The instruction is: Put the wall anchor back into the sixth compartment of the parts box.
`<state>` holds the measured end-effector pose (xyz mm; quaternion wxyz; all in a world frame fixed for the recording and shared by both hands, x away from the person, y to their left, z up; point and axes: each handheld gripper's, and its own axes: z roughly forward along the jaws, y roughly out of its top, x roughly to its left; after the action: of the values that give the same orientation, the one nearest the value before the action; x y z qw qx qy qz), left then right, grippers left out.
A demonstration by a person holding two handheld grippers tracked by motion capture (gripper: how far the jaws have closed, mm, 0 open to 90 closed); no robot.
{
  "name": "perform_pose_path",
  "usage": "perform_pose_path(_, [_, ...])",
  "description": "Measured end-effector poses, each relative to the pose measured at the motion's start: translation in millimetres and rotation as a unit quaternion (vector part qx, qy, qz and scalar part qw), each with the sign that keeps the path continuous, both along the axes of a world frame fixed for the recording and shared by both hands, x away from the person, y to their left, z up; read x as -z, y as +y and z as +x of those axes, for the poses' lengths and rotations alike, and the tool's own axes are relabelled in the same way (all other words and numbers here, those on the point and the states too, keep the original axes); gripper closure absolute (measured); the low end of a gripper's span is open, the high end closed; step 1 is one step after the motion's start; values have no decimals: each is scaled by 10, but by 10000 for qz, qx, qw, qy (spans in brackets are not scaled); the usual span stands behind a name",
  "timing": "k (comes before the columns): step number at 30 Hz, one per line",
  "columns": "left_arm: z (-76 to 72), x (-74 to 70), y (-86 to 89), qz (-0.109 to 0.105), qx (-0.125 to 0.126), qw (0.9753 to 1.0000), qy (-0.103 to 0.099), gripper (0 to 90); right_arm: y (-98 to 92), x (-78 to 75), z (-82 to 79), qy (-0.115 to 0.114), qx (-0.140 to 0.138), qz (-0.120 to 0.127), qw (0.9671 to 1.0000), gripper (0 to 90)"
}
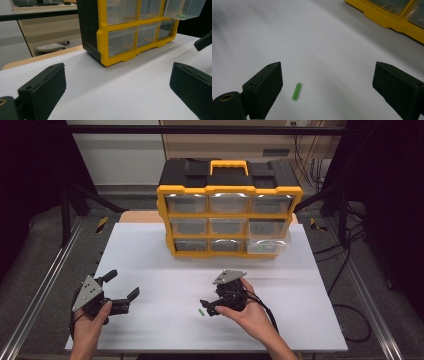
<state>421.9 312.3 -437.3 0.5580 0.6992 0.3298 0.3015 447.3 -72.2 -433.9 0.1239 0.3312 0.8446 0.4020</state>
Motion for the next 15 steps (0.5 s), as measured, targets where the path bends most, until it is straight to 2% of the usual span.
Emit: perform_pose_path(15, [15,-6,-6,-23,36,10000,-5,7,119,168,-58,186,-161,-43,9997,146])
